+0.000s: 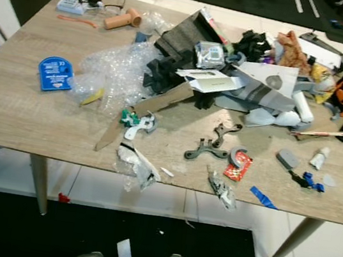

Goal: Picking trash to rubbish bin

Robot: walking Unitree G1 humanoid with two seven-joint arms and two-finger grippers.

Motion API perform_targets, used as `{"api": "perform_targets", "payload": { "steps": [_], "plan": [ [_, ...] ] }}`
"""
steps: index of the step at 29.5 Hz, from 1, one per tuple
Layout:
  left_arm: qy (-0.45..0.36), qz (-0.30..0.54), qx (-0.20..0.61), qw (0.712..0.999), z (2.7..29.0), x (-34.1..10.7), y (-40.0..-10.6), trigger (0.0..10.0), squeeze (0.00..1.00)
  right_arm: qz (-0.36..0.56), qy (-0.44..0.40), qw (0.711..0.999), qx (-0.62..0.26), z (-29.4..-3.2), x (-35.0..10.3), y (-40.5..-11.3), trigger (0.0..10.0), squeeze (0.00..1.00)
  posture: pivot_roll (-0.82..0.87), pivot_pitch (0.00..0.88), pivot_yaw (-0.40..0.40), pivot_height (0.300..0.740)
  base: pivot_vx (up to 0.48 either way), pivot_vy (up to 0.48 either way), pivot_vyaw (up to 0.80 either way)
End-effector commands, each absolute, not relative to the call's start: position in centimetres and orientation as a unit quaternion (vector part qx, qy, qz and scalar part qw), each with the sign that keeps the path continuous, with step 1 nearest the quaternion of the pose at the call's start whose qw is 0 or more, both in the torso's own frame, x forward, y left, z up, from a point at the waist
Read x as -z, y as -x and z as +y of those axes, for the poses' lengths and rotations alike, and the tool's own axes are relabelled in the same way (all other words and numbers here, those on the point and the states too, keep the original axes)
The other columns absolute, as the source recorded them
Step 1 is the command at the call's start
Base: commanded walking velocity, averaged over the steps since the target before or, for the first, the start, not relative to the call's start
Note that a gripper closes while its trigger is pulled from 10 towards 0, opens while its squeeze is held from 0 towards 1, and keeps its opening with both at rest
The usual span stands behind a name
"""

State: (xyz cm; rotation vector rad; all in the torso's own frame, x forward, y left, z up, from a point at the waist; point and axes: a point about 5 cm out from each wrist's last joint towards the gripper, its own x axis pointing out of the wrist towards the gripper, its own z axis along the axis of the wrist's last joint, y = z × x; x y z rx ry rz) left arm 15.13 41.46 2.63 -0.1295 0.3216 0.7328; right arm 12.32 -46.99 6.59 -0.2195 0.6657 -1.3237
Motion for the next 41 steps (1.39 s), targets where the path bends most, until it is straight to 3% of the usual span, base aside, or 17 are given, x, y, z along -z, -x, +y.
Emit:
{"api": "perform_targets", "payload": {
  "steps": [1, 6, 10, 13, 14, 15, 16, 17, 18, 20, 21, 23, 25, 26, 33, 36, 41],
  "plan": [
    [0.070, 0.210, -0.328, 0.918, 39.3, -0.2, -14.8, 10.0, 0.00, 0.277, 0.109, 0.698, 0.651, -48.5, -8.6, -11.3, 10.0, 0.00, -0.10, 0.065, -0.027, 0.740, 0.000, 0.000, 0.00],
    [0.075, 0.246, -0.288, 0.922, 36.8, 1.8, -14.8, 10.0, 0.00, 0.218, 0.120, 0.674, 0.696, -50.2, -12.3, -11.3, 10.0, 0.00, -0.11, 0.068, -0.022, 0.740, 0.000, 0.000, 0.00],
    [0.083, 0.257, -0.274, 0.923, 35.7, 2.5, -14.9, 10.0, 0.00, 0.159, 0.138, 0.679, 0.703, -51.1, -15.7, -12.8, 10.0, 0.00, -0.11, 0.072, -0.018, 0.740, 0.000, 0.000, 0.00],
    [0.083, 0.268, -0.268, 0.922, 35.4, 2.9, -14.8, 10.0, 0.00, 0.116, 0.139, 0.702, 0.689, -51.1, -17.6, -14.5, 10.0, 0.00, -0.11, 0.074, -0.013, 0.740, 0.000, 0.000, 0.00],
    [0.082, 0.276, -0.267, 0.920, 35.2, 3.1, -14.6, 10.0, 0.00, 0.069, 0.133, 0.733, 0.663, -50.8, -19.3, -16.4, 10.0, 0.00, -0.12, 0.076, -0.011, 0.740, 0.000, 0.000, 0.00],
    [0.082, 0.276, -0.267, 0.920, 35.2, 3.1, -14.6, 10.0, 0.00, 0.069, 0.133, 0.733, 0.663, -50.8, -19.3, -16.4, 10.0, 0.00, -0.12, 0.076, -0.011, 0.740, 0.000, 0.000, 0.00],
    [0.081, 0.275, -0.288, 0.914, 35.7, 3.0, -14.4, 10.0, 0.00, 0.015, 0.105, 0.791, 0.602, -49.7, -20.7, -19.5, 10.0, 0.00, -0.11, 0.076, -0.011, 0.740, 0.000, 0.000, 0.00],
    [0.074, 0.257, -0.333, 0.904, 37.0, 2.1, -14.1, 10.0, 0.00, -0.054, 0.078, 0.879, 0.468, -46.8, -22.5, -24.7, 10.0, 0.00, -0.11, 0.076, -0.011, 0.740, 0.000, 0.000, 0.00],
    [0.074, 0.257, -0.333, 0.904, 37.0, 2.1, -14.1, 10.0, 0.00, -0.054, 0.078, 0.879, 0.468, -46.8, -22.5, -24.7, 10.0, 0.00, -0.11, 0.076, -0.011, 0.740, 0.000, 0.000, 0.00],
    [0.065, 0.232, -0.367, 0.899, 38.3, 1.1, -14.2, 10.0, 0.00, -0.082, 0.081, 0.924, 0.364, -43.9, -23.0, -28.0, 10.0, 0.00, -0.11, 0.078, -0.010, 0.740, 0.000, 0.000, 0.00],
    [0.065, 0.232, -0.367, 0.899, 38.3, 1.1, -14.2, 10.0, 0.00, -0.082, 0.081, 0.924, 0.364, -43.9, -23.0, -28.0, 10.0, 0.00, -0.11, 0.078, -0.010, 0.740, 0.000, 0.000, 0.00],
    [0.042, 0.166, -0.392, 0.904, 40.3, -1.5, -15.1, 10.0, 0.00, -0.102, 0.072, 0.965, 0.231, -39.8, -22.7, -31.4, 10.0, 0.00, -0.10, 0.078, -0.016, 0.740, 0.000, 0.000, 0.00],
    [0.022, 0.107, -0.399, 0.910, 41.8, -4.0, -16.0, 10.0, 0.00, -0.112, 0.056, 0.982, 0.140, -36.6, -22.2, -33.4, 10.0, 0.00, -0.09, 0.080, -0.017, 0.740, 0.000, 0.000, 0.00],
    [0.009, 0.067, -0.400, 0.914, 42.7, -5.8, -16.6, 10.0, 0.00, -0.117, 0.040, 0.988, 0.089, -34.5, -21.8, -34.4, 10.0, 0.00, -0.09, 0.079, -0.018, 0.740, 0.000, 0.000, 0.00],
    [-0.008, 0.045, -0.402, 0.914, 43.5, -7.2, -16.9, 10.0, 0.00, -0.118, 0.030, 0.992, 0.044, -32.8, -21.4, -35.0, 10.0, 0.00, -0.08, 0.078, -0.018, 0.740, 0.000, 0.000, 0.00],
    [-0.050, -0.010, -0.454, 0.889, 46.3, -11.2, -16.0, 10.0, 0.00, -0.103, 0.002, 0.984, -0.146, -27.6, -19.4, -35.7, 10.0, 0.00, -0.08, 0.076, -0.017, 0.740, 0.000, 0.000, 0.00],
    [-0.053, -0.049, -0.460, 0.885, 47.0, -12.9, -16.0, 10.0, 0.00, -0.095, -0.001, 0.974, -0.206, -25.9, -18.5, -35.4, 10.0, 0.00, -0.08, 0.075, -0.020, 0.740, 0.000, 0.000, 0.00]
  ]
}}
